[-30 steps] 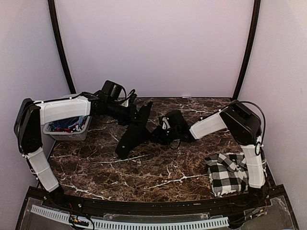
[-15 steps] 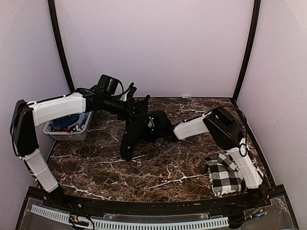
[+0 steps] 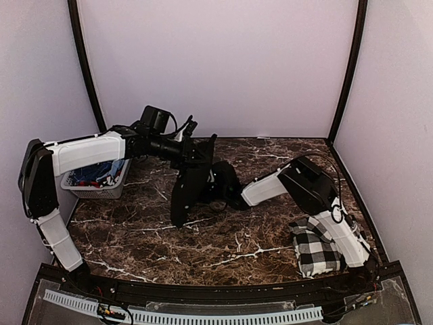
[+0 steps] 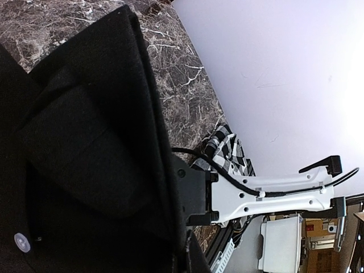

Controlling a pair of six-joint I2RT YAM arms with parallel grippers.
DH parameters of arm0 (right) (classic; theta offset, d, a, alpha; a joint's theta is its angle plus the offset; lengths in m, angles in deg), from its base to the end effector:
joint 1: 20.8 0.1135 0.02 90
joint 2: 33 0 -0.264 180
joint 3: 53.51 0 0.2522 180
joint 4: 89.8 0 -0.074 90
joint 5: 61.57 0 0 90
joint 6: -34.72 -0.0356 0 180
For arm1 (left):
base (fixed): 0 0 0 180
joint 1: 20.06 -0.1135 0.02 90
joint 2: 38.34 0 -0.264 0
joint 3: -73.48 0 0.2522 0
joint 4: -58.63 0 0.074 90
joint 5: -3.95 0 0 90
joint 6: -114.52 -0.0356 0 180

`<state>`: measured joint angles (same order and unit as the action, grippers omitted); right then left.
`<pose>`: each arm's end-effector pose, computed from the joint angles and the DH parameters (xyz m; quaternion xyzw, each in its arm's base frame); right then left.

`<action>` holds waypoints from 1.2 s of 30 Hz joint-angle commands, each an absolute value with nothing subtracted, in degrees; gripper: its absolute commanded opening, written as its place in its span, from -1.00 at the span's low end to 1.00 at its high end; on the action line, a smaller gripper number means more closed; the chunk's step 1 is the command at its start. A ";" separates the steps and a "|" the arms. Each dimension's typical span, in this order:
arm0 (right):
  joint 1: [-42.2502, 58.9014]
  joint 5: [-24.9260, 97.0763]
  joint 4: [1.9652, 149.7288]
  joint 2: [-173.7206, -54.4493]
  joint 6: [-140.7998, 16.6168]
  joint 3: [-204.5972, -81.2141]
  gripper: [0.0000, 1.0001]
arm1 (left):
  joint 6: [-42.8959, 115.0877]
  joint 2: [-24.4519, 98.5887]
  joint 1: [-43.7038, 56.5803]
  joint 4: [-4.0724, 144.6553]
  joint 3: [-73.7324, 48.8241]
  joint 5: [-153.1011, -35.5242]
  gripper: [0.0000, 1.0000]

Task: Fold and stack the long sleeve shirts
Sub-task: Turn over the square-folded shirt at the center of the board.

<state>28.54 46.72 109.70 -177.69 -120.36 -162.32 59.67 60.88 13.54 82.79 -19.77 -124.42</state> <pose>0.3455 0.4193 0.0879 0.0139 0.7960 0.5662 0.2134 0.3220 -0.2405 0.2967 0.1529 0.8206 -0.5011 0.2282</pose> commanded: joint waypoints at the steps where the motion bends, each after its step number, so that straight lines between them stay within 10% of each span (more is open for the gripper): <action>1: 25.66 48.55 116.07 -174.85 -120.53 -153.81 -0.45 | 60.23 60.88 13.51 79.35 -20.07 -126.21 -1.00; 22: 8.74 45.64 90.43 -148.20 -103.24 -138.80 0.12 | 63.61 73.39 19.89 73.81 -22.25 -119.51 -0.98; 29: 2.46 40.38 73.69 -133.37 -94.91 -132.07 0.34 | 63.46 89.82 28.97 84.43 -45.92 -108.94 0.10; 36: 7.62 38.81 71.19 -131.14 -92.36 -126.95 0.35 | 59.98 82.92 27.53 91.82 -43.70 -99.86 0.33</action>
